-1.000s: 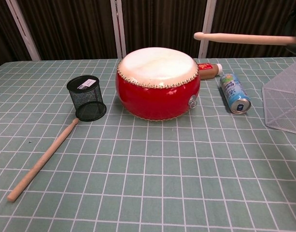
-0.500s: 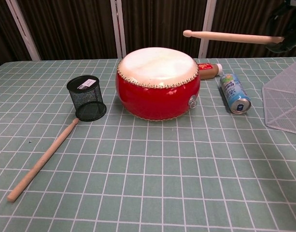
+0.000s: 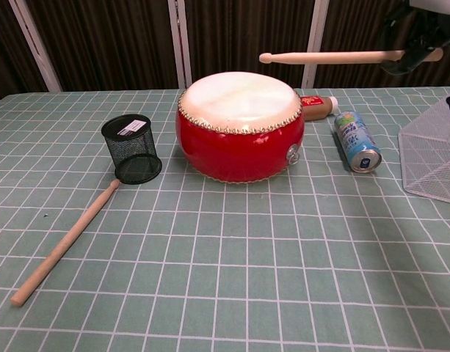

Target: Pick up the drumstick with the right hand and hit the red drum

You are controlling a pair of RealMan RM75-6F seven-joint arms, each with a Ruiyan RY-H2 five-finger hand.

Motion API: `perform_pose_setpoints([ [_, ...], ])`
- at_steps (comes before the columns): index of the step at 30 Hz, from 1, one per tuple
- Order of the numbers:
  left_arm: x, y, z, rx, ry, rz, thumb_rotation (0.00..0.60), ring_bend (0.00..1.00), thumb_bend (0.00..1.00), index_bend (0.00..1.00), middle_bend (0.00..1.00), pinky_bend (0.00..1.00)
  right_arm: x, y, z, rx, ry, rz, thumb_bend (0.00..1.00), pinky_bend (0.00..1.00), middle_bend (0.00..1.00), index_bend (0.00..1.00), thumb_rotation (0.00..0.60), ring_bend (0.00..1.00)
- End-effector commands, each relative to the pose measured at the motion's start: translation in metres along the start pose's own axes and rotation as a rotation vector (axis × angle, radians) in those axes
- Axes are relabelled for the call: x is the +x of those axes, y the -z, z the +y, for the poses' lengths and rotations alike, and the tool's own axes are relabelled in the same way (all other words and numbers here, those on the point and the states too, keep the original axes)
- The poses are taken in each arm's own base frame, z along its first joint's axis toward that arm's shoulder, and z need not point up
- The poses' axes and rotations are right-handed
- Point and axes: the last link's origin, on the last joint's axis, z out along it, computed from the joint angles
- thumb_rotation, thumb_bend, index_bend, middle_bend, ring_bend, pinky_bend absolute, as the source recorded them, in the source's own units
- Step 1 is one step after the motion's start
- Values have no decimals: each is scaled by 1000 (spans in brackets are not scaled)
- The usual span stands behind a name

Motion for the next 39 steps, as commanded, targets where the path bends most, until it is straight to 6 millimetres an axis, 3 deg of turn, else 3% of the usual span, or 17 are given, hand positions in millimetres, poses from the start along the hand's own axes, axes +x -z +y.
perform_pose_setpoints([
  [1,0,0,0,1,4,-3,600,0,0,0,0,8,3,-2,-7,6,-13,20,600,1000,1000,1000,600,1000],
  [10,0,-1,0,7,17,-12,600,0,0,0,0,8,16,-11,-30,14,-308,80,600,1000,1000,1000,600,1000],
  [21,0,-2,1,15,27,-22,600,0,0,0,0,8,-26,-33,-46,2,-144,35,600,1000,1000,1000,600,1000],
  [27,0,-4,1,20,34,-29,600,0,0,0,0,8,-57,-37,-49,161,427,152,600,1000,1000,1000,600,1000],
  [31,0,-3,1,17,32,-32,600,0,0,0,0,8,-73,-33,-48,207,610,199,600,1000,1000,1000,600,1000],
  [35,0,-2,1,17,30,-31,600,0,0,0,0,8,-68,-31,-46,195,589,224,600,1000,1000,1000,600,1000],
  [39,0,-2,2,17,32,-32,600,0,0,0,0,8,-47,-29,-44,140,379,235,599,1000,1000,1000,600,1000],
])
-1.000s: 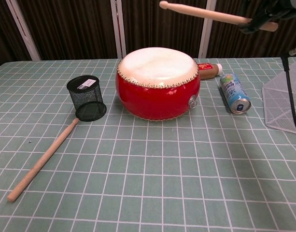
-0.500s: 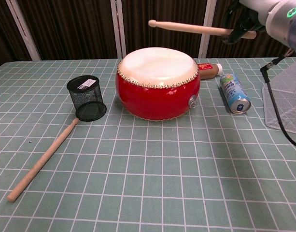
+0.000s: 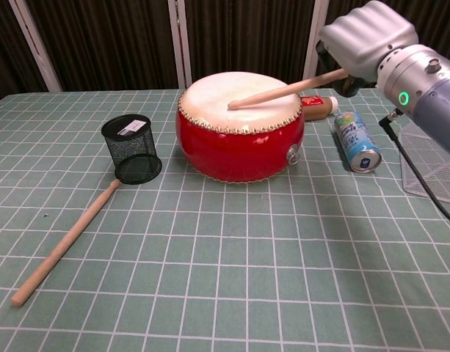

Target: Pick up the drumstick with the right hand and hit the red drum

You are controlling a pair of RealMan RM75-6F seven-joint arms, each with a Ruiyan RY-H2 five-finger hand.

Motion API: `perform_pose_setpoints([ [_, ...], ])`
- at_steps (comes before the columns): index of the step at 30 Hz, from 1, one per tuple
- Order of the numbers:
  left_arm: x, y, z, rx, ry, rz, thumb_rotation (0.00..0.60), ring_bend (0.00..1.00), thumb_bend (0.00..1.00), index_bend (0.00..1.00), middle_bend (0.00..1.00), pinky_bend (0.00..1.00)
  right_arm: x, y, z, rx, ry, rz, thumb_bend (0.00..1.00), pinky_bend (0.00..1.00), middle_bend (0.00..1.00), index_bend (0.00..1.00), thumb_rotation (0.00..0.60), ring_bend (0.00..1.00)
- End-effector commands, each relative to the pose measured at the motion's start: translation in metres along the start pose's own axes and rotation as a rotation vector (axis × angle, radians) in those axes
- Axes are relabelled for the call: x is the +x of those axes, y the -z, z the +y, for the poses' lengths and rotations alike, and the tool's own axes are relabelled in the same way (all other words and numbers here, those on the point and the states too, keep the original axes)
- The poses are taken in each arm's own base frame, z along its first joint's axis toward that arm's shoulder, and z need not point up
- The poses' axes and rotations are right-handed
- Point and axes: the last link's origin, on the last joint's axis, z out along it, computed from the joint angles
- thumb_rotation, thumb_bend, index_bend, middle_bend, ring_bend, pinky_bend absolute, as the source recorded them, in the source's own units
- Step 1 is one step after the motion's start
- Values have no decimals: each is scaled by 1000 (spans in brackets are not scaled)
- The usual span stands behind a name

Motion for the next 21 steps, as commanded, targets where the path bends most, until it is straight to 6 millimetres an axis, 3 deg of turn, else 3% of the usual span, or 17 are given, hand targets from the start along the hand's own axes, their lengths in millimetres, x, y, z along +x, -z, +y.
perform_pose_setpoints([
  [1,0,0,1,-1,0,-1,600,0,0,0,0,8,20,-1,13,-87,-228,13,599,1000,1000,1000,600,1000],
  [8,-1,0,0,0,-2,0,600,0,0,0,0,7,58,-1,39,-200,-591,62,600,1000,1000,1000,600,1000],
  [12,-1,0,0,-3,-2,0,600,0,0,0,0,8,69,-1,48,-247,-770,49,599,1000,1000,1000,600,1000],
  [16,-1,0,1,-3,-1,-1,600,0,0,0,0,8,69,-1,49,-285,-915,7,600,1000,1000,1000,600,1000],
  [21,-1,0,0,-1,4,-5,600,0,0,0,0,8,50,-6,38,-296,-894,-81,600,1000,1000,1000,600,1000],
])
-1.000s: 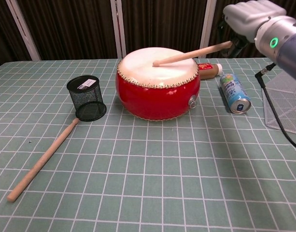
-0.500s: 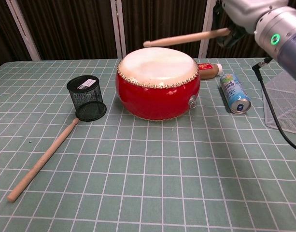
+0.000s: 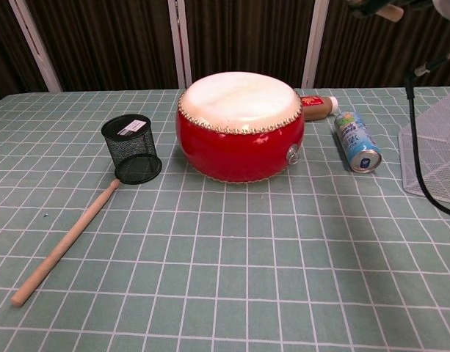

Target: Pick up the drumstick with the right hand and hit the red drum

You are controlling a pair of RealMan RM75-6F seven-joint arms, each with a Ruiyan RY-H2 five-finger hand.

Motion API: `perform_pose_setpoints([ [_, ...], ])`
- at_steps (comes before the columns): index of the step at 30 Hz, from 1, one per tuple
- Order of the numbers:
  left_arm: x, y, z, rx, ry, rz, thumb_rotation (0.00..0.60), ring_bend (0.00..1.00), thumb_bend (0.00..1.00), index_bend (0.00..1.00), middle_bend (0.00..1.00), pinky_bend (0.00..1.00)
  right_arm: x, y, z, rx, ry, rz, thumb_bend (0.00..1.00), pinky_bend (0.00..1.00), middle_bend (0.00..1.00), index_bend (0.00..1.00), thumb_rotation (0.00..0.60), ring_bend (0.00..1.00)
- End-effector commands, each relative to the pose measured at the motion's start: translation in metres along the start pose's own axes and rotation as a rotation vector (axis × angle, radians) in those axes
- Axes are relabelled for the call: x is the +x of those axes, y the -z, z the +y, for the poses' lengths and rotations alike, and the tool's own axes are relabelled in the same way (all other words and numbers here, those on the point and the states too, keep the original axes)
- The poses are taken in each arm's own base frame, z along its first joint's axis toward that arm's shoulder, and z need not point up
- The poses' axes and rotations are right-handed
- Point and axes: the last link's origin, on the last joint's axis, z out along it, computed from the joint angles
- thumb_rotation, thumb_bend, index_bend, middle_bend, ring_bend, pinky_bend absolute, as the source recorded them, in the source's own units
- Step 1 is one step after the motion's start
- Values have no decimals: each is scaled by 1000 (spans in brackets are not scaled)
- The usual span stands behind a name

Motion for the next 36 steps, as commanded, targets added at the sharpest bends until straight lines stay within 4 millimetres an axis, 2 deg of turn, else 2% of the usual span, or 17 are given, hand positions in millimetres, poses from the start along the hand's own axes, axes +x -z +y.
perform_pose_setpoints([
  [1,0,0,0,2,6,-3,600,0,0,0,0,8,-20,-5,5,-26,35,-48,600,1000,1000,1000,600,1000],
  [6,0,-2,0,8,16,-8,600,0,0,0,0,8,-47,-11,12,7,243,-57,600,1000,1000,1000,600,1000],
  [9,0,-2,0,12,23,-12,600,0,0,0,0,8,-62,-13,19,76,487,-29,600,1000,1000,1000,600,1000],
  [11,1,-3,0,12,28,-14,600,0,0,0,0,8,-74,-12,24,156,726,4,600,1000,1000,1000,600,1000],
  [12,1,-2,0,11,30,-15,600,0,0,0,0,8,-83,-9,29,259,956,39,600,1000,1000,1000,600,1000],
  [13,1,-2,0,9,31,-16,600,0,0,0,0,8,-87,-7,32,292,1029,55,600,1000,1000,1000,600,1000],
  [17,1,-1,0,9,31,-19,600,0,0,0,0,8,-86,-4,32,262,968,57,599,1000,1000,1000,600,1000],
  [22,1,-2,0,11,34,-18,600,0,0,0,0,8,-65,-2,23,221,781,79,600,1000,1000,1000,600,1000],
  [24,0,-2,1,13,35,-17,600,0,0,0,0,8,-47,2,18,185,613,90,600,1000,1000,1000,600,1000],
  [28,0,-1,0,12,28,-13,600,0,0,0,0,8,-26,13,19,158,498,70,600,1000,1000,1000,600,1000],
  [34,0,-1,0,7,17,-4,600,0,0,0,0,8,-4,46,40,183,472,24,599,1000,1000,1000,600,1000],
  [36,1,0,0,6,10,0,600,0,0,0,0,8,1,70,64,189,479,-11,600,1000,1000,1000,600,1000],
])
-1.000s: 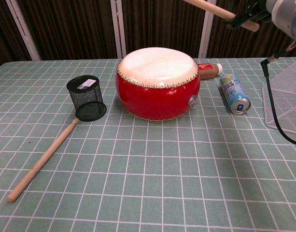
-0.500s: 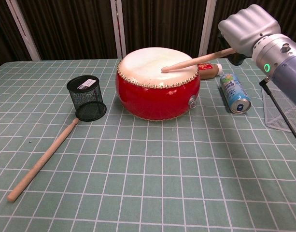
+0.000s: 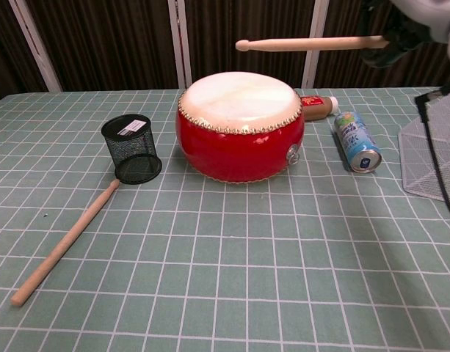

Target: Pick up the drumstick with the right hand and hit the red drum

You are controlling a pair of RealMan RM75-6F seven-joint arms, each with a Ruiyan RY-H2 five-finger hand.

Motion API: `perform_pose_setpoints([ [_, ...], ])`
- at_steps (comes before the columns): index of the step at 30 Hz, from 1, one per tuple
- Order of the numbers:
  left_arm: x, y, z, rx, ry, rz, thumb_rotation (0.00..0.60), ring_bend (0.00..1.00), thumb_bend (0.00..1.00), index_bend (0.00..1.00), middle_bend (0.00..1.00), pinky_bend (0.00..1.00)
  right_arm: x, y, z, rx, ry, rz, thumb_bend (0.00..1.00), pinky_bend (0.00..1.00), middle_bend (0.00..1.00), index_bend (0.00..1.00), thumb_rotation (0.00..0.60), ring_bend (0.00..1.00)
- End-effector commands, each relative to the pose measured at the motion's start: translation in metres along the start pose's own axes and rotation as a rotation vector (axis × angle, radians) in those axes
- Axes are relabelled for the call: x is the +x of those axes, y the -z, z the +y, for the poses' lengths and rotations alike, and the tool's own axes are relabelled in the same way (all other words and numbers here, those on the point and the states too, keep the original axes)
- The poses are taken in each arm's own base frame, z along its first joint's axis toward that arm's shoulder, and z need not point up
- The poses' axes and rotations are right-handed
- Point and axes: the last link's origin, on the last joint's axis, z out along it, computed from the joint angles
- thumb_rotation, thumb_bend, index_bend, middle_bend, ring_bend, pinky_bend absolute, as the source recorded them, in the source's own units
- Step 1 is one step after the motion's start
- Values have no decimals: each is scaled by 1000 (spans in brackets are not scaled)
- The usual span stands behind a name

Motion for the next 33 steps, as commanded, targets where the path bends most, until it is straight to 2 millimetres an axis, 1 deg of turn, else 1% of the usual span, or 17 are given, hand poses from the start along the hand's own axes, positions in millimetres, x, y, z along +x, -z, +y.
perform_pose_setpoints([
  [1,0,0,0,-2,-11,5,600,0,0,0,0,8,-2,50,37,15,-1,-35,600,1000,1000,1000,600,1000],
  [2,0,1,0,-3,-17,8,600,0,0,0,0,8,-6,60,43,21,1,-44,600,1000,1000,1000,600,1000],
  [4,-1,2,0,-8,-31,14,600,0,0,0,0,8,-14,74,52,17,3,-66,600,1000,1000,1000,600,1000],
  [6,-1,2,1,-14,-38,21,600,0,0,0,0,8,-20,83,57,11,6,-85,600,1000,1000,1000,600,1000],
  [9,-1,2,2,-27,-53,39,600,0,0,0,0,8,-36,98,66,-15,15,-127,600,1000,1000,1000,600,1000],
  [11,-1,3,2,-32,-57,45,600,0,0,0,0,8,-44,104,69,-30,7,-143,600,1000,1000,1000,600,1000],
  [15,-1,3,3,-40,-62,57,600,0,0,0,0,8,-60,112,73,-53,3,-167,600,1000,1000,1000,600,1000],
  [17,-1,4,3,-45,-62,68,600,0,0,0,0,8,-71,111,76,-68,33,-176,600,1000,1000,1000,600,1000],
  [21,0,5,2,-46,-59,78,600,0,0,0,0,8,-82,111,75,-87,44,-198,600,1000,1000,997,600,1000],
  [22,-1,4,2,-47,-59,78,600,0,0,0,0,8,-84,112,74,-88,47,-204,600,1000,1000,987,600,1000],
  [26,-1,5,2,-48,-63,77,600,0,0,0,0,8,-91,117,71,-90,74,-235,600,1000,1000,884,600,1000],
  [28,-1,5,2,-48,-63,79,600,0,0,0,0,8,-95,120,71,-88,89,-253,599,1000,1000,851,600,1000],
  [33,-1,5,2,-44,-65,78,600,0,0,0,0,8,-104,129,73,-83,132,-293,585,1000,1000,708,600,1000],
])
